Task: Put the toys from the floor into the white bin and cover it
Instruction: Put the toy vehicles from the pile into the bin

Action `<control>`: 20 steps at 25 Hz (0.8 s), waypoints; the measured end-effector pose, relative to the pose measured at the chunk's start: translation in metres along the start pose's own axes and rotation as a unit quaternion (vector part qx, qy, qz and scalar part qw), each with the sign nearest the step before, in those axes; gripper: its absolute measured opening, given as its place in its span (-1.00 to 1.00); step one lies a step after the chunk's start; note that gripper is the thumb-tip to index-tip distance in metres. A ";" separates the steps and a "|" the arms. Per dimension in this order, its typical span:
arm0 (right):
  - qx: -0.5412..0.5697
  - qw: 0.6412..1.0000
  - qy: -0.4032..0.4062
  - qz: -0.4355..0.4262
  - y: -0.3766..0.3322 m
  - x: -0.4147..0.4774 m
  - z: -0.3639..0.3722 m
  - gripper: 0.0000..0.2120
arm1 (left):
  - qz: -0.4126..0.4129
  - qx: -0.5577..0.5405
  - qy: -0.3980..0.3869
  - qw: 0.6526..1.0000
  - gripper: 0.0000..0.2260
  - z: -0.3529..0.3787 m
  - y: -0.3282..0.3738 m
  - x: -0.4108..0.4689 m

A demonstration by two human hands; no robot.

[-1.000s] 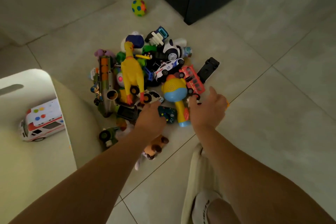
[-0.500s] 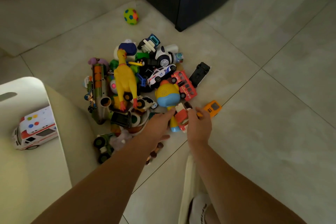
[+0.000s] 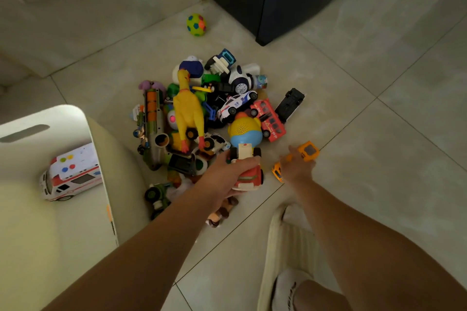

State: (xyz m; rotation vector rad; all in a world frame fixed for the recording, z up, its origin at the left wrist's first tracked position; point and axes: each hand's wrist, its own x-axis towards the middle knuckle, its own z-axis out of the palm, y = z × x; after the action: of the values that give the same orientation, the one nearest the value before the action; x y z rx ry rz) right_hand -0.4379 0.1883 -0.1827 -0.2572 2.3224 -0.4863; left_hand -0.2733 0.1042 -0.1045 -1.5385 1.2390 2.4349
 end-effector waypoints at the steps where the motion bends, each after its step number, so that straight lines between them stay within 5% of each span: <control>1: 0.012 1.000 0.010 0.007 -0.004 -0.004 0.001 -0.60 | 0.004 0.002 -0.002 1.000 -0.43 -0.003 0.001 -0.005; 6: 0.193 0.965 0.171 0.047 -0.021 -0.037 0.005 -0.71 | 0.042 -0.023 0.002 0.999 -0.34 -0.026 0.015 -0.057; 9: 0.335 0.914 0.217 -0.063 -0.054 -0.088 0.010 -0.84 | 0.092 -0.068 -0.009 0.993 -0.49 -0.046 0.024 -0.107; 13: 0.379 0.880 0.109 -0.265 -0.117 -0.176 0.021 -0.80 | 0.168 -0.101 0.035 0.980 -0.64 -0.090 0.024 -0.184; 16: 0.364 0.856 0.006 -0.368 -0.151 -0.238 0.036 -0.77 | 0.189 -0.148 0.143 0.960 -0.83 -0.142 0.012 -0.225; 20: 0.226 0.861 -0.198 -0.411 -0.168 -0.307 0.077 -0.37 | 0.158 -0.193 0.275 0.929 -0.64 -0.219 -0.029 -0.248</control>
State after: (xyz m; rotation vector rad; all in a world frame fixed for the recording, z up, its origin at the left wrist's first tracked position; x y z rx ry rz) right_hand -0.1596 0.1133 0.0300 -1.0226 1.5426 -1.2384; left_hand 0.0328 0.0846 0.0219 -2.4384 1.1850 2.6623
